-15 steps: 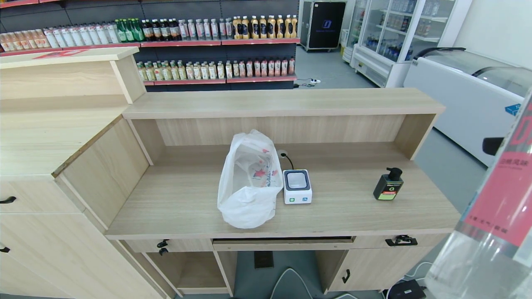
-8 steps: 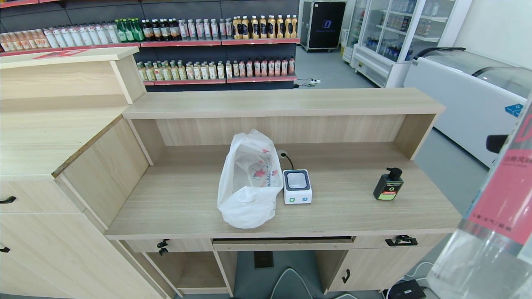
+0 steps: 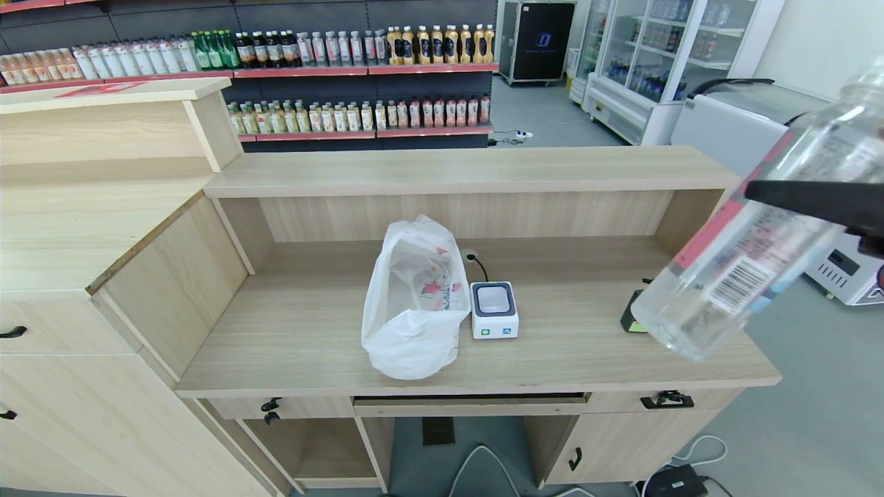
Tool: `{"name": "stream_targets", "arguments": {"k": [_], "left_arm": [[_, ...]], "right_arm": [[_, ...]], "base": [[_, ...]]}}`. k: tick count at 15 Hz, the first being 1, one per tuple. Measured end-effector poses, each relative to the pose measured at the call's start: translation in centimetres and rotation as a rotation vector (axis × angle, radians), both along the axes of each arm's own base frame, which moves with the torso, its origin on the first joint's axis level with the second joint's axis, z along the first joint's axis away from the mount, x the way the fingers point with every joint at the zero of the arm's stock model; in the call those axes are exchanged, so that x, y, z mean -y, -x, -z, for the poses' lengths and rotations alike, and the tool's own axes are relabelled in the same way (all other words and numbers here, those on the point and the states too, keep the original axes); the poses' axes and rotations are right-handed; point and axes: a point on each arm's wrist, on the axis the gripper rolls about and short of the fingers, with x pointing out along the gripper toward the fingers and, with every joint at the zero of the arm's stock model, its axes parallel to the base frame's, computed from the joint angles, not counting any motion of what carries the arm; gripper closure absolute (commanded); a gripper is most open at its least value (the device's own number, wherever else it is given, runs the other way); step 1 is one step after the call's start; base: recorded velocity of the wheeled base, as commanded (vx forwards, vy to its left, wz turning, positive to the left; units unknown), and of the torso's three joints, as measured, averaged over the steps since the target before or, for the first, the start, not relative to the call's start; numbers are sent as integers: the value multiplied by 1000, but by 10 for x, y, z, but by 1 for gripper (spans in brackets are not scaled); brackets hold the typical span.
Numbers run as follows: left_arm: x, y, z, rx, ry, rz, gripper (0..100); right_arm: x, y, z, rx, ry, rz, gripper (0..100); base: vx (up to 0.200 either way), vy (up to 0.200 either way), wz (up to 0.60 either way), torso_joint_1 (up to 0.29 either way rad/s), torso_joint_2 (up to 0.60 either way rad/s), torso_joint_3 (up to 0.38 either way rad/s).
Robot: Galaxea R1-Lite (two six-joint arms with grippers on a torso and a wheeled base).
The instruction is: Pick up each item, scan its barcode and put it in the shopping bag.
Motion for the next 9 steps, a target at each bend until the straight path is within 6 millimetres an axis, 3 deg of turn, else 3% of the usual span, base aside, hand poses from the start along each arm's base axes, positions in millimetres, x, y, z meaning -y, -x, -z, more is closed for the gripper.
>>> {"name": "stream_targets", "arguments": {"k": [4, 9], "left_arm": [[0, 0, 0, 0, 0, 0, 0], [0, 0, 0, 1, 0, 0, 0]], "right_arm": [[28, -44, 15, 107, 60, 420, 100], [54, -79, 54, 226, 327, 607, 100]], "base": [[0, 0, 0, 0, 0, 0], [0, 0, 0, 0, 0, 0]]}}
